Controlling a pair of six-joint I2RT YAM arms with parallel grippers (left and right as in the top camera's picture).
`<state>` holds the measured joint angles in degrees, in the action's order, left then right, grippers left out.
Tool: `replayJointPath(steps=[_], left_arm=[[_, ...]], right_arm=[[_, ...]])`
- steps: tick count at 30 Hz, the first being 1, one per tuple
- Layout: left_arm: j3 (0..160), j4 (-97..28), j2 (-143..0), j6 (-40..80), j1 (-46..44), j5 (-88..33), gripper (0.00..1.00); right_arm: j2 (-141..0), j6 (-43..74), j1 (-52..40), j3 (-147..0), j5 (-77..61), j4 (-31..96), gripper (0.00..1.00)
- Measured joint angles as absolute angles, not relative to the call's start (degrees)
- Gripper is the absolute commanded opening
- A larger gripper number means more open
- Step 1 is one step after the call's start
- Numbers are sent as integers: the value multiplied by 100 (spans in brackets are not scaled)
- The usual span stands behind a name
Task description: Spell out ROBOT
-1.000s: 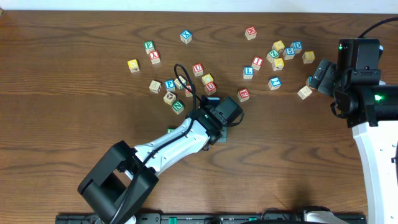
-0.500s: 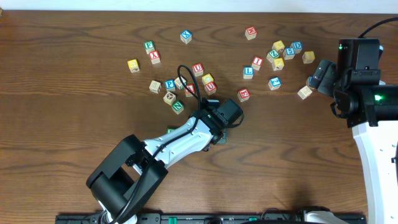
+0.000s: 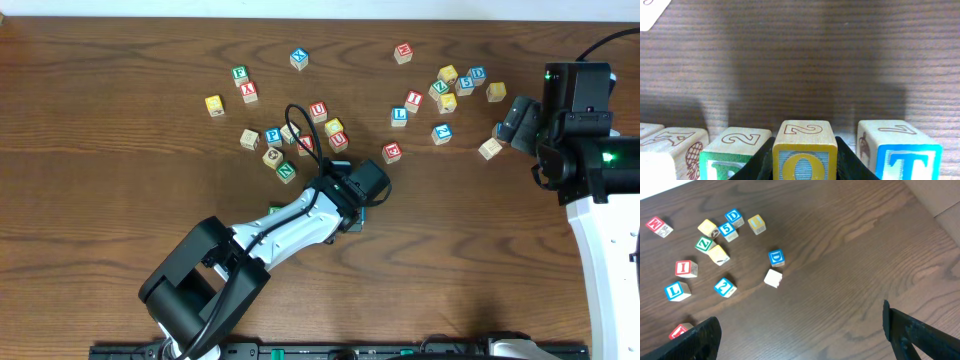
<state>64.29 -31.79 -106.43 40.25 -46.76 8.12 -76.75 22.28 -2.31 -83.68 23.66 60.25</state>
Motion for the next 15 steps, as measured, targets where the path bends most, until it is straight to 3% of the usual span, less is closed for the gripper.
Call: replayJointPath(steps=[15], left_arm=[[6418,-3310,-10643,3962,-4676,816,10]], right_arm=[[-7675,2228,-231,-8368,2366,6025,99]])
